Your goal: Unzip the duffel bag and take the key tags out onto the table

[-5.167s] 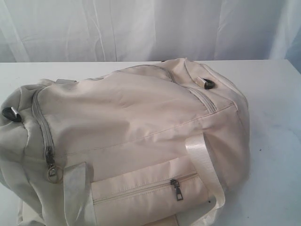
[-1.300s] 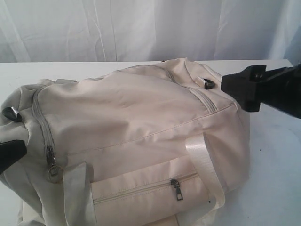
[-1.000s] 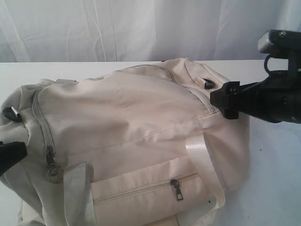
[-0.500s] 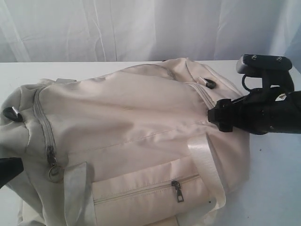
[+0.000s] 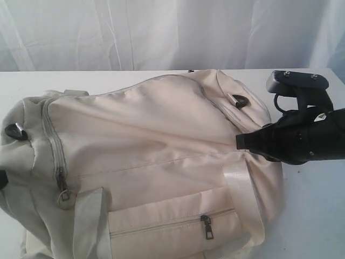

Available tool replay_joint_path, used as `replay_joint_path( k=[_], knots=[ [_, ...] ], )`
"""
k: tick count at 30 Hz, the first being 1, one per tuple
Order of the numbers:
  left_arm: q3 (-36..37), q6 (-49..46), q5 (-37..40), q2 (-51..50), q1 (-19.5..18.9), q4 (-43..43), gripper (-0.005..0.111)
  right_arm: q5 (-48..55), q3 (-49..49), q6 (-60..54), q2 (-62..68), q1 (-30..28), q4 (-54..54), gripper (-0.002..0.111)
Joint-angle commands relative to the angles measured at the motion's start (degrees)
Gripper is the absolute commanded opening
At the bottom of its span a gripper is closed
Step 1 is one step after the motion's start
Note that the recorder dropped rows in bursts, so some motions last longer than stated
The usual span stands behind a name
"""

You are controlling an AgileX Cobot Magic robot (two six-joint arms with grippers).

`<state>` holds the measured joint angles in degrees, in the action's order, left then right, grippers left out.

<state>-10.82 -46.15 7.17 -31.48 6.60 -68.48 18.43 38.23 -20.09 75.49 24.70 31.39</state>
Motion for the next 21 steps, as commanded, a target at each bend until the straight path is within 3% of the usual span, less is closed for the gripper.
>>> replay_joint_path(
  k=[1,16,21],
  knots=[
    [-0.9,-0.1,-7.2,0.0,0.4,-1.8,0.000,7.0,0.0,-0.3,-3.2,-0.1,-0.8,0.000],
    [-7.5,-3.8,-7.6,0.0,0.4,-0.4,0.000,24.2,0.0,0.0,-15.0,-0.1,1.4,0.000],
    [-7.6,-3.8,-3.9,0.0,0.4,-0.4,0.000,28.2,-0.3,0.0,-15.0,-0.1,4.1,0.000]
  ],
)
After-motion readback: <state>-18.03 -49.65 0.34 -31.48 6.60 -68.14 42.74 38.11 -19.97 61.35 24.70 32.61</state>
